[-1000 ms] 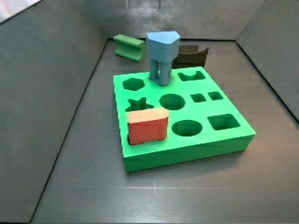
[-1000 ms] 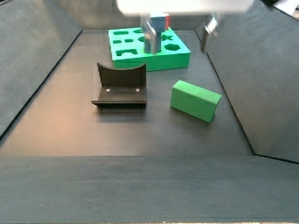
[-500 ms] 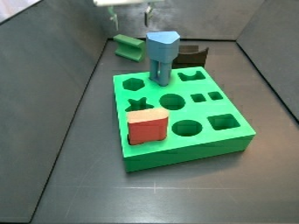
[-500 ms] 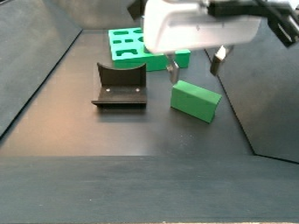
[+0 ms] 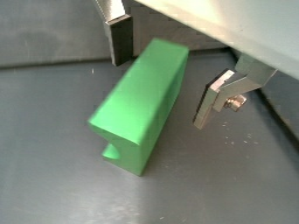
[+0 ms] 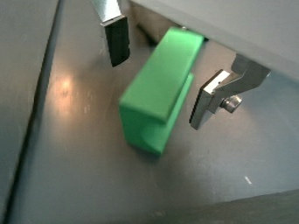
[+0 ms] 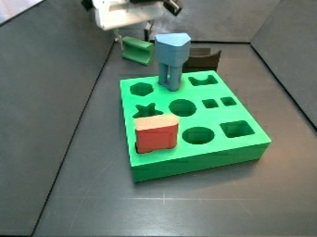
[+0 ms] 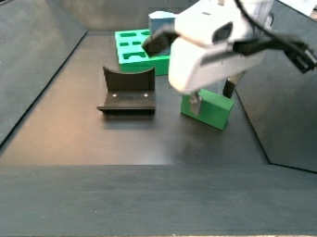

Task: Pick up the arch object. Move up. Place the arch object on the fixture. Regrasp the arch object. Move to above the board. Insert the arch object.
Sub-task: Pick up the arch object.

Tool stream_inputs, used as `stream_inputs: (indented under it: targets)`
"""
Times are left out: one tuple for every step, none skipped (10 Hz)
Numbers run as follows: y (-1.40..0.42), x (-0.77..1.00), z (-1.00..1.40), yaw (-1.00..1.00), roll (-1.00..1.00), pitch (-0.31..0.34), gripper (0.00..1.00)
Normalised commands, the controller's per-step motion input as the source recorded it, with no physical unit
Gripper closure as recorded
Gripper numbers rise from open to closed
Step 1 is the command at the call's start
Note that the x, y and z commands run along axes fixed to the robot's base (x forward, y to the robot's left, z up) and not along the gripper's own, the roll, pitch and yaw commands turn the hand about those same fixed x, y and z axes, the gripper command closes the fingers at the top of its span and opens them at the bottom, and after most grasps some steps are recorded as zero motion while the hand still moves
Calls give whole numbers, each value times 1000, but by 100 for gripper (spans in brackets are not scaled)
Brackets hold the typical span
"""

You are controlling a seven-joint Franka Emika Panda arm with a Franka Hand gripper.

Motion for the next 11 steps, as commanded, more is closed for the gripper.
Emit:
stream_inputs:
  targets:
    - [20,-77,-557,554,77,-157,0]
    - [0,0,-397,434,83,-137,0]
    - [-40,0,-246,111,50,-90,0]
    - [0,0,-126,0,13,-111,0]
    - [0,0,-77,0,0,-46,0]
    - [0,0,-66,0,0,-84,0]
    - [0,0,0,0,0,0,0]
    - [0,0,0,0,0,0,100]
    - [0,0,0,0,0,0,100]
    - [0,0,0,0,0,0,100]
    - [0,0,0,0,0,0,100]
